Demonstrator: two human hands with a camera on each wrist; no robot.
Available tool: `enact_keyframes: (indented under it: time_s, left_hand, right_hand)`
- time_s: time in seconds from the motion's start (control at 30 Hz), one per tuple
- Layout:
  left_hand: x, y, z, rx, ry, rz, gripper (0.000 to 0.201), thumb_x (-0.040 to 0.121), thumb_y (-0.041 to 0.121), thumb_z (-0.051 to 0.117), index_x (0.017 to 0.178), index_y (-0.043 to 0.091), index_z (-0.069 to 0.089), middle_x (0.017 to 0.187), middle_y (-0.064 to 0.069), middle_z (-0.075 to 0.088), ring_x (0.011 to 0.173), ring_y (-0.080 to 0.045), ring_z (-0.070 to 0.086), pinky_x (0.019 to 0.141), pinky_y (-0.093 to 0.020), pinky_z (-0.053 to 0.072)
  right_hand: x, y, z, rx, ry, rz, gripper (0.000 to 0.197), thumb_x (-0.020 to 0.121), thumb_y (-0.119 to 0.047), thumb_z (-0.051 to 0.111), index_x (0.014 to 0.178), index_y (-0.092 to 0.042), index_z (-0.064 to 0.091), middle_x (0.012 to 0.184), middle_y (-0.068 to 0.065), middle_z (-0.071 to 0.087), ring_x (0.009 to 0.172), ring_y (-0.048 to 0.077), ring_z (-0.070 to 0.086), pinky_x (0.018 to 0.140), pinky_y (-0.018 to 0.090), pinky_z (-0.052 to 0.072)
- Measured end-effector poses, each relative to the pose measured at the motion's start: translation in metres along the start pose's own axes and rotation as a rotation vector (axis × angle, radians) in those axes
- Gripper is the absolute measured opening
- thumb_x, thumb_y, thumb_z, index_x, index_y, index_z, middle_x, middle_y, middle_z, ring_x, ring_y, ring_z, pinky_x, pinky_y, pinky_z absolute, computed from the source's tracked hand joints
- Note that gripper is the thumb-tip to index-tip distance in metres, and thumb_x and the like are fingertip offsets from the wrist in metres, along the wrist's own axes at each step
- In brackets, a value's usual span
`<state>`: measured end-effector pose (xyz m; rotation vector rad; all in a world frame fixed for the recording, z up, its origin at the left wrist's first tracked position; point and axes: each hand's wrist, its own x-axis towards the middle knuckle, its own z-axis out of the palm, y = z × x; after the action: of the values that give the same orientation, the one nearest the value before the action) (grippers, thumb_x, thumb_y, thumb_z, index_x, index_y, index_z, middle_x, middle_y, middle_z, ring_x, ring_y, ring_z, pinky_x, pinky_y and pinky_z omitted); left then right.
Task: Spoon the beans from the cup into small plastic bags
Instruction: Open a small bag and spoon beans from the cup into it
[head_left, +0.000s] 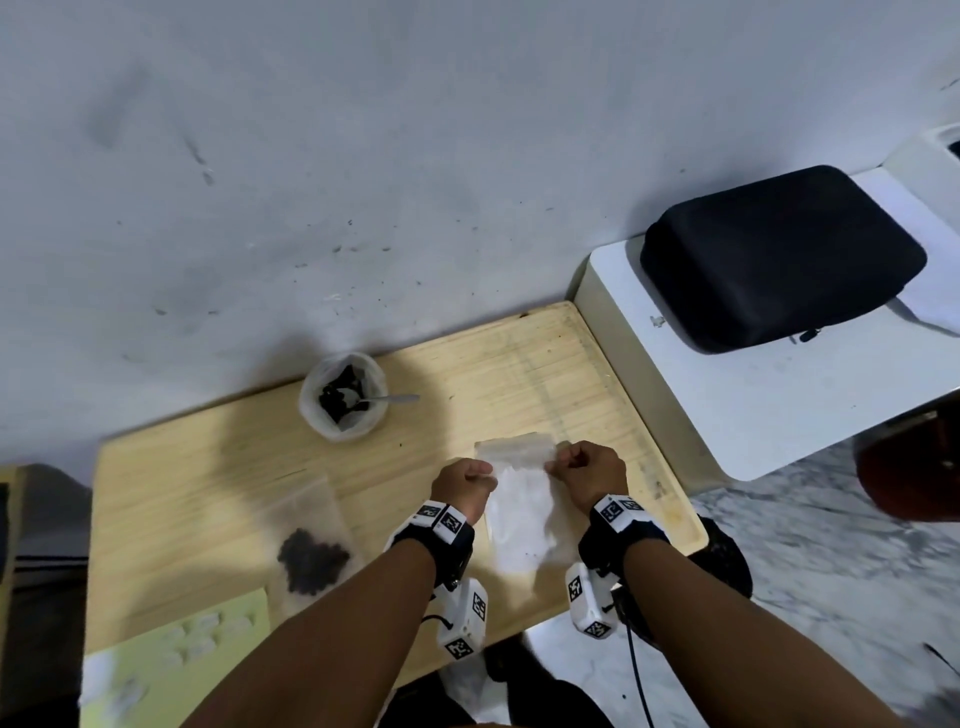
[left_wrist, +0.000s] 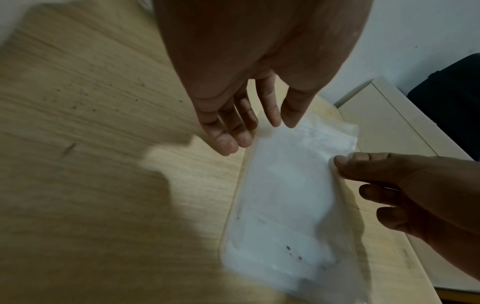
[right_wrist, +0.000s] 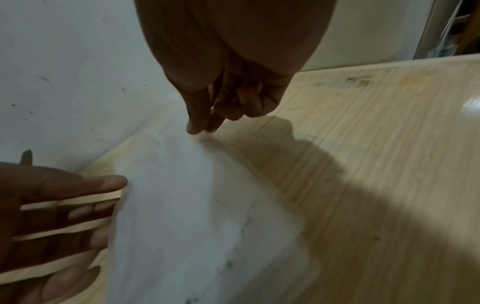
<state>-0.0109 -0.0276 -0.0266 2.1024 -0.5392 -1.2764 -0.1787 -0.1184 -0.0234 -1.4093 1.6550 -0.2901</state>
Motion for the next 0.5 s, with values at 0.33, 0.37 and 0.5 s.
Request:
enact_keyframes:
  time_s: [0.33,0.37,0.5]
  left_hand:
    - [0.0022,0.0000,0.0044,-0.041,-0.005,0.013,0.015,0.077,0.012,0.071,0.084,0.025,0.069,0.095,0.001,0.070,0.093,-0.019,0.065,0.086,-0.027,0.052]
    - [0.0020,-0.0005,0.0045,-0.043,-0.006,0.018,0.016,0.077,0.011,0.071,0.084,0.026,0.069,0.096,0.000,0.070,0.093,-0.018,0.065,0.086,-0.027,0.051]
    - [0.0001,-0.0007,0.0027,-0.066,-0.005,0.041,0.018,0.075,0.007,0.071,0.082,0.023,0.070,0.093,-0.004,0.071,0.089,-0.018,0.065,0.080,-0.022,0.049]
  right_hand:
    - [-0.0035,-0.0004,-0.0017,0.049,-0.062,-0.103,0.014,0.087,-0.006,0.066,0.086,-0.020,0.069,0.080,-0.006,0.067,0.077,0.013,0.061,0.073,0.020,0.043]
    - [-0.0040,-0.0009,-0.0028,0.048,-0.062,-0.109,0.015,0.089,-0.006,0.063,0.092,-0.018,0.070,0.084,-0.005,0.068,0.080,0.013,0.062,0.076,0.021,0.045]
    - [-0.0045,-0.0033,-0.0079,0.059,-0.067,-0.126,0.019,0.092,-0.005,0.057,0.101,-0.017,0.069,0.089,-0.004,0.067,0.083,0.013,0.063,0.081,0.023,0.046]
